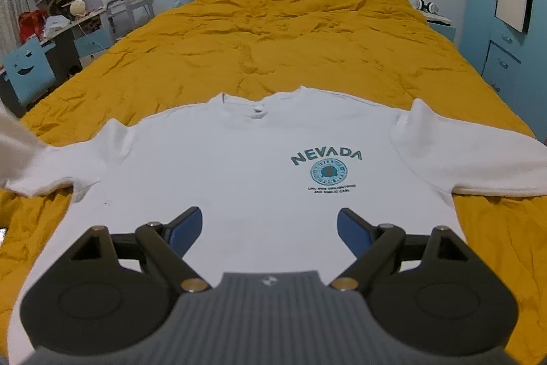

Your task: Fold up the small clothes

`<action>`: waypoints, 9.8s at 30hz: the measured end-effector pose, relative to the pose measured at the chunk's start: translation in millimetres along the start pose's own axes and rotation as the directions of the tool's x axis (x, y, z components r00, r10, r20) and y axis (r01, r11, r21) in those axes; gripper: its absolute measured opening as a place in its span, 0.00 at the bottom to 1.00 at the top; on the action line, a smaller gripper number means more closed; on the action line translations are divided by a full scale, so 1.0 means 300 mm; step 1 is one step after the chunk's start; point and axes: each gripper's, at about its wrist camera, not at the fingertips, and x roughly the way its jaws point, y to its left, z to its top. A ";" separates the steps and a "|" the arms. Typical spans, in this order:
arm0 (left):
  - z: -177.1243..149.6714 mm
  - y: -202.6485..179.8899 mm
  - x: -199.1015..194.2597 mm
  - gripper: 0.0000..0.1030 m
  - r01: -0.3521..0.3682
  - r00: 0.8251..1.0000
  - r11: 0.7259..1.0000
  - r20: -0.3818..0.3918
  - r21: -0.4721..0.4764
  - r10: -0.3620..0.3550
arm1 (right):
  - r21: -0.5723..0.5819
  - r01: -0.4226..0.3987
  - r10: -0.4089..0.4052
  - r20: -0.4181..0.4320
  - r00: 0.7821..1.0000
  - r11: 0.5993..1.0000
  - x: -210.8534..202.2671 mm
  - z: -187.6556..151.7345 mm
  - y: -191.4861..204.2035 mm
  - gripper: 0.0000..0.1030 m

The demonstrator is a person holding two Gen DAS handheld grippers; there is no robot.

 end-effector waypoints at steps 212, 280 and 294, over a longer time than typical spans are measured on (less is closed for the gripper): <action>-0.398 -0.470 0.474 0.43 0.097 0.916 0.957 -0.401 0.275 0.022 | 0.625 0.096 -0.154 0.040 0.987 0.775 -0.061 0.084 -1.252 0.41; -0.452 -0.319 0.515 0.55 0.304 0.813 0.948 -0.492 -0.097 -0.311 | 0.142 -0.348 0.373 -0.227 0.900 0.927 0.621 0.057 0.312 0.05; -0.591 -0.450 0.718 0.32 0.307 0.735 0.933 -0.576 -0.187 -0.357 | 0.119 -0.136 0.147 -0.083 0.986 0.983 0.287 0.079 -0.151 0.31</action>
